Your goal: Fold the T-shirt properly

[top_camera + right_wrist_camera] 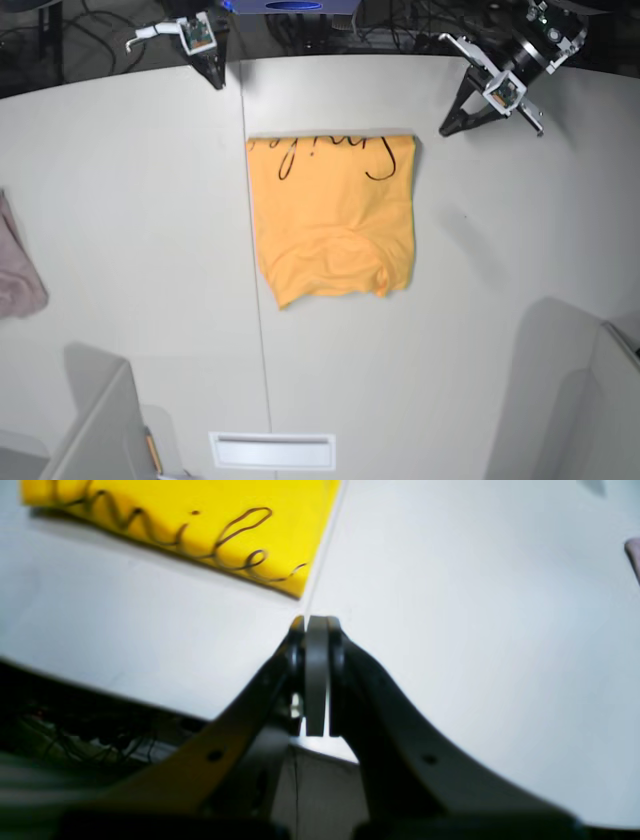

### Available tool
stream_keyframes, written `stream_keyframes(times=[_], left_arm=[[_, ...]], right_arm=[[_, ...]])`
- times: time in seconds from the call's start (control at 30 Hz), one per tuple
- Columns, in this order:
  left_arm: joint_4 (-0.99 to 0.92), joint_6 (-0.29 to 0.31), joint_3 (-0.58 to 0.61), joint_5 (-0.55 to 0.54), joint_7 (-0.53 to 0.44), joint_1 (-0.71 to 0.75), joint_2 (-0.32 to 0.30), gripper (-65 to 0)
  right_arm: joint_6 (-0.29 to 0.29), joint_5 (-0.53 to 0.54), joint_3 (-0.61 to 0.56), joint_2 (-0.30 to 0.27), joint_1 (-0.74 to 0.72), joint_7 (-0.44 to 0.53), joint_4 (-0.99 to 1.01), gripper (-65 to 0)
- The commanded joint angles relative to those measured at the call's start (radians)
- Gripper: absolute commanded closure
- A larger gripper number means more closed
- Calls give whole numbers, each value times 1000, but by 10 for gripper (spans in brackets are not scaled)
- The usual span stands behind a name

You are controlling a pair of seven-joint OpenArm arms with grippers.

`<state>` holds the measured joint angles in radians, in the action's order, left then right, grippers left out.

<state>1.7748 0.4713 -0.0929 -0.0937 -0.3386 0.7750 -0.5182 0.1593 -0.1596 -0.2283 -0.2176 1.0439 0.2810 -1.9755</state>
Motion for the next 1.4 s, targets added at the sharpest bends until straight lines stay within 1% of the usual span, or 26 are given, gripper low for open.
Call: stream_keyframes(times=[0.0, 0.13, 0.23, 0.37, 0.5, 0.6, 0.67, 0.77, 0.83, 1.03, 1.13, 1.23, 1.37], left_arm=[[-10, 7, -5, -11, -60, 37, -10, 0], [-106, 7, 3, -10, -198, 126, -10, 0], [-191, 7, 5, -1, -274, 159, -10, 0], [-307, 5, 5, 125, -334, 202, -6, 0], [-439, 5, 6, 229, -409, 234, 49, 0], [-591, 5, 6, 303, -454, 229, 80, 0], [-712, 5, 26, 357, -468, 191, 109, 0], [-904, 5, 89, 395, -469, 116, 119, 0], [-1038, 5, 144, 391, -469, 53, 122, 0], [-1311, 4, 267, 338, -463, -111, 122, 0], [-1447, 4, 295, 318, -462, -193, 154, 0], [-1584, 4, 296, 314, -462, -276, 191, 0], [-1759, 4, 299, 322, -457, -404, 250, 0]], right_arm=[[7, -5, 0, -6, 43, 50, -12, 0], [7, -8, 4, -7, 143, 126, 11, 0], [7, -8, 0, -7, 189, 134, 49, 0], [9, -8, -7, -7, 227, 136, 152, 0], [9, -8, -9, -7, 241, 136, 287, 0], [9, -8, -36, -9, 230, 136, 419, 0], [9, -8, -70, -21, 200, 136, 516, 0], [9, -4, -151, -29, 135, 136, 655, 0], [9, -2, -191, -29, 95, 136, 740, 0], [10, -1, -245, -18, -40, 136, 962, 0], [10, 24, -247, 31, -95, 136, 1088, 0], [10, 38, -248, 62, -159, 136, 1217, 0], [10, 39, -248, 99, -327, 136, 1491, 0]])
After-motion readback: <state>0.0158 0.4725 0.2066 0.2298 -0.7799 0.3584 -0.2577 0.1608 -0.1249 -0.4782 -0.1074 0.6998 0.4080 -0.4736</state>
